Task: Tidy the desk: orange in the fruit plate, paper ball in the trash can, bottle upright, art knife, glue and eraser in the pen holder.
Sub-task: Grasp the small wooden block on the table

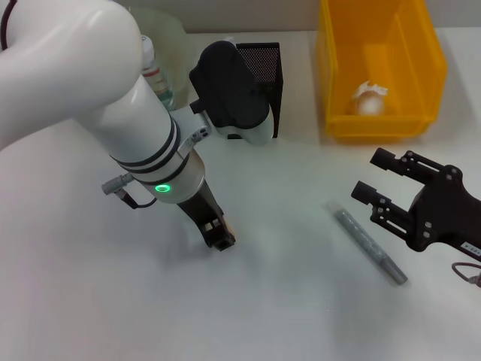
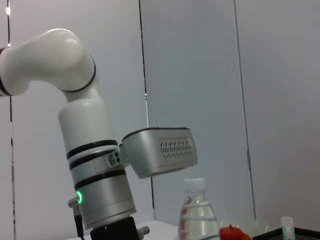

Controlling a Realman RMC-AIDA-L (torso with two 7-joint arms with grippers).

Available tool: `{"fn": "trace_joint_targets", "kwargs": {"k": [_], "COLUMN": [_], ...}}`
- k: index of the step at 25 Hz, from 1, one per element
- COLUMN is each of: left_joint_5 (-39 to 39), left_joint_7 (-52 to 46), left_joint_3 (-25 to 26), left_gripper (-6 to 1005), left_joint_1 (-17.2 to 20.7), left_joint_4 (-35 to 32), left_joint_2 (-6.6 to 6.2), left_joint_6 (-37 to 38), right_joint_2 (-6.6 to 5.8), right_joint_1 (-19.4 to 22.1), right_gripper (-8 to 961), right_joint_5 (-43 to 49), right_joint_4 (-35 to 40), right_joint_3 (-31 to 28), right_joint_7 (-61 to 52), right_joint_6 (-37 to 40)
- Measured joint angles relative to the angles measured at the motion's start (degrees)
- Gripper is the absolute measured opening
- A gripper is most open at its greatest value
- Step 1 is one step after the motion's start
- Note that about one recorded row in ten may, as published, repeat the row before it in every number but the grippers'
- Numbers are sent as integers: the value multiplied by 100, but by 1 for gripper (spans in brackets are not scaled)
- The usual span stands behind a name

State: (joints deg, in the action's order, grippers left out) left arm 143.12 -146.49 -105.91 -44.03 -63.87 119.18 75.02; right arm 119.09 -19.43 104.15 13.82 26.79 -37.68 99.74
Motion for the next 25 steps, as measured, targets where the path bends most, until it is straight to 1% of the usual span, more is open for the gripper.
{"fn": "trace_joint_targets", "kwargs": {"k": [7,20,25], "left_joint_5": [11,46,50], "left_joint_7": [-2,3,5], "left_joint_3": [-18,-88,-74], "left_gripper": [454,420,413], "left_joint_1": [-1,1,17], "left_joint_4": [-10,-30,-88], "left_joint_2": [0,0,0], "left_joint_6": [14,-5,1], "right_joint_2": [0,0,1], "right_joint_1": [-25,-24,18], "right_gripper": [553,554,554], "right_joint_5": [0,0,0], "right_joint_4": [16,41,42], "right_joint_3": [1,-1,-114], "right_joint_7": [-64,-125,-126], "right_joint_6": [0,8,9]}}
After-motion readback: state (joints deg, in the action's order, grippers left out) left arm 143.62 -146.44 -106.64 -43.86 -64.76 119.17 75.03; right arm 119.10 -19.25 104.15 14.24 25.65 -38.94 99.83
